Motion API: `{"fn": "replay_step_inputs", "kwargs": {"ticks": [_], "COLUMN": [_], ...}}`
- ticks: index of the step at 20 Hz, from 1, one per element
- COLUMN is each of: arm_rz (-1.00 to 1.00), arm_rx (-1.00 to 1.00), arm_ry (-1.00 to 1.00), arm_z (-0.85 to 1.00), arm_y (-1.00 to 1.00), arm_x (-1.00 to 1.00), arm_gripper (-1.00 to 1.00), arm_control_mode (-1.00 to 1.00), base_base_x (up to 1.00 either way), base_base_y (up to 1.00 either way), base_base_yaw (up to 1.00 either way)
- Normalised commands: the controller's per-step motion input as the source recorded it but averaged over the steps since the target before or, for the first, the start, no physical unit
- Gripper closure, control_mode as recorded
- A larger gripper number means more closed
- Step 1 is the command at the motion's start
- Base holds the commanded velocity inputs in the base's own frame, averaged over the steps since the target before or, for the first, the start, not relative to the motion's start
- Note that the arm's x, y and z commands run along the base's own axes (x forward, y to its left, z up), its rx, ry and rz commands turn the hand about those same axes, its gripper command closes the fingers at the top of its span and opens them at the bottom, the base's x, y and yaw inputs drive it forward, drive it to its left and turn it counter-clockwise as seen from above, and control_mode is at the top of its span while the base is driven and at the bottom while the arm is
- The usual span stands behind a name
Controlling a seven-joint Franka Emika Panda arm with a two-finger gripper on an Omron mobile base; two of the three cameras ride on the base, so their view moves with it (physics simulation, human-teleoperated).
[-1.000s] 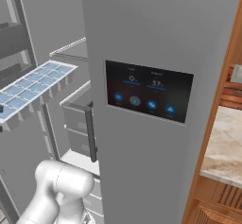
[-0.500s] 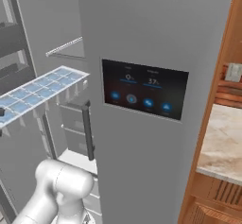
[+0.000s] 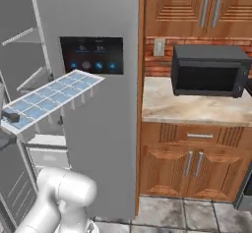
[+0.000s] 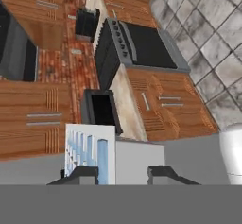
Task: Open the freezer door, pick up the ice cube tray from the freezer, and place it on the dining counter.
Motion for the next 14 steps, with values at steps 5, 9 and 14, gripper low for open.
{"fn": "replay_step_inputs", "kwargs": {"ticks": [5, 9, 14], "arm_rz": [0.00, 0.00, 0.00], "arm_rx": [0.00, 0.00, 0.00], "arm_ry": [0.00, 0.00, 0.00], "arm_z": [0.00, 0.00, 0.00], "arm_y": [0.00, 0.00, 0.00], "arm_x": [0.00, 0.00, 0.00], "arm_gripper": [1.00, 1.00, 1.00], "arm_control_mode": [1.00, 1.00, 1.00], "base_base_x": [-0.49, -0.11, 0.00], "base_base_y": [0.00, 0.03, 0.00], "base_base_yaw": [-0.87, -1.00, -1.00]}}
